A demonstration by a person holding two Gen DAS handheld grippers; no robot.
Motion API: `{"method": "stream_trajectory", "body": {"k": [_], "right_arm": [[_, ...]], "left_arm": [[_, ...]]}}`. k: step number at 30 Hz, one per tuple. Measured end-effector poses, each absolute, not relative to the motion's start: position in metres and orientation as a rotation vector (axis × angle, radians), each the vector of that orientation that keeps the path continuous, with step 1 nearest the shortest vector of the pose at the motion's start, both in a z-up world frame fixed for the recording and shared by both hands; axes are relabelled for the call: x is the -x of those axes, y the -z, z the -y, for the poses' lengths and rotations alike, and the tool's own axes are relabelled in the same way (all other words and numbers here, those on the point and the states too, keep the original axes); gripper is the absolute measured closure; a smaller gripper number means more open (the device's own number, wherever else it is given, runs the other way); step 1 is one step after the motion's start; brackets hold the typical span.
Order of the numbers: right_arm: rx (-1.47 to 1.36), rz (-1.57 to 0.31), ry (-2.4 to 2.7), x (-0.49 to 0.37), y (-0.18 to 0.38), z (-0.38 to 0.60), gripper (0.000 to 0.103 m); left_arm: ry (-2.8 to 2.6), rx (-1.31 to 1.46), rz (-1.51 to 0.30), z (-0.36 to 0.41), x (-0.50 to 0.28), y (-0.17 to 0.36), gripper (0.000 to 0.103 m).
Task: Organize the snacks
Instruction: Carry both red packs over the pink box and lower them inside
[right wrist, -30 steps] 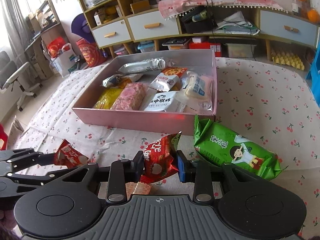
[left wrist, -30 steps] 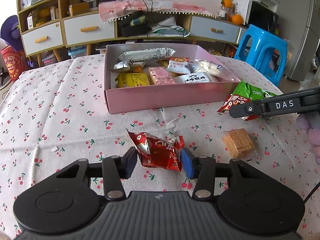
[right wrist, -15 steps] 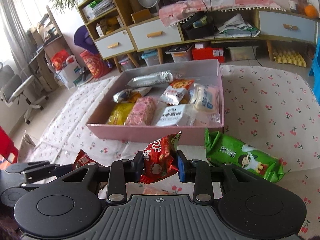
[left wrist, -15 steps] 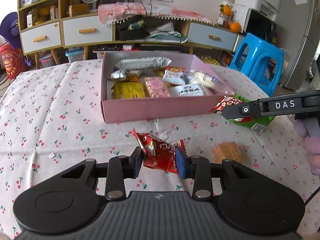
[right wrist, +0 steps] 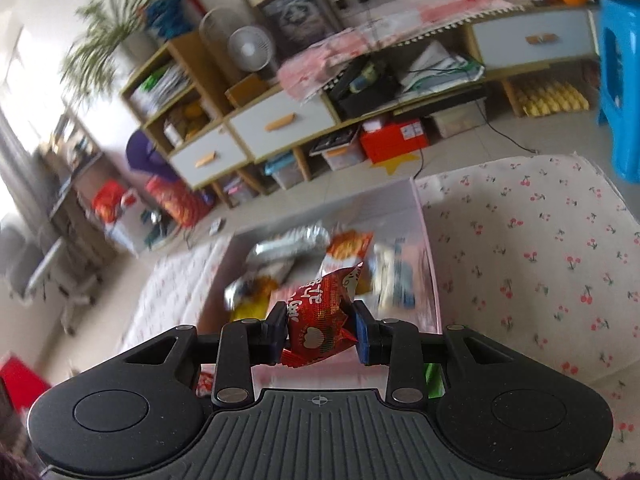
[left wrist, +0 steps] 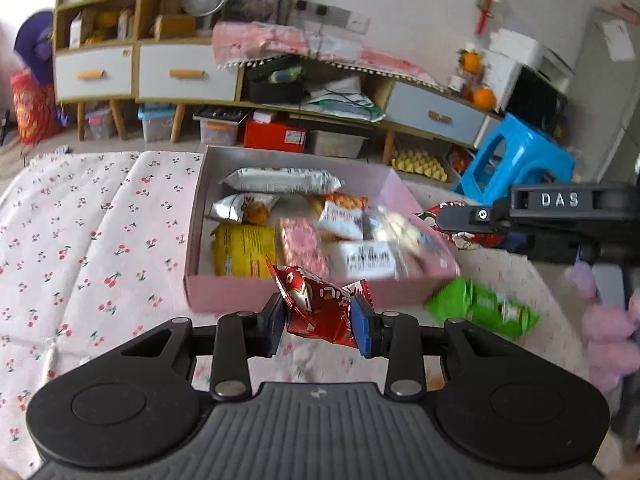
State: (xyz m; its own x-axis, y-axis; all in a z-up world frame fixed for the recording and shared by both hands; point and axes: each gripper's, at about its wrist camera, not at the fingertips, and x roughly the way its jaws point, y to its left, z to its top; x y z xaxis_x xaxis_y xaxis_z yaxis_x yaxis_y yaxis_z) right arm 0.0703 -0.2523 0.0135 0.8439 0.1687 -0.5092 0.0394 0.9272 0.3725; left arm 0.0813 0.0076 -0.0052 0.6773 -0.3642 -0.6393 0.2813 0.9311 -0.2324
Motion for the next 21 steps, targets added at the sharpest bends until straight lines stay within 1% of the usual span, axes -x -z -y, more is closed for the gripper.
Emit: {"method": "stream_trajectory", "body": {"k": [6,15,21], "right_arm": [[-0.437,-0.573,-0.024,-0.109,-0.015,0.274,0.071],[-0.470,-0.567,-0.027,-0.153,-0.005,0.296,0.071],[-0.410,-0.572,-0.027,-0.174,0.007,0.296,0.070]], "left_arm": [[0.369,0.178,-0.749,-0.002,-0.127,-0.001,0.070],[0.361,0.163,-0.806,0.021,-0.185,0.020,0.070],[0.352,0.141,-0.840,0.029,-0.206,0.033,0.070]]}}
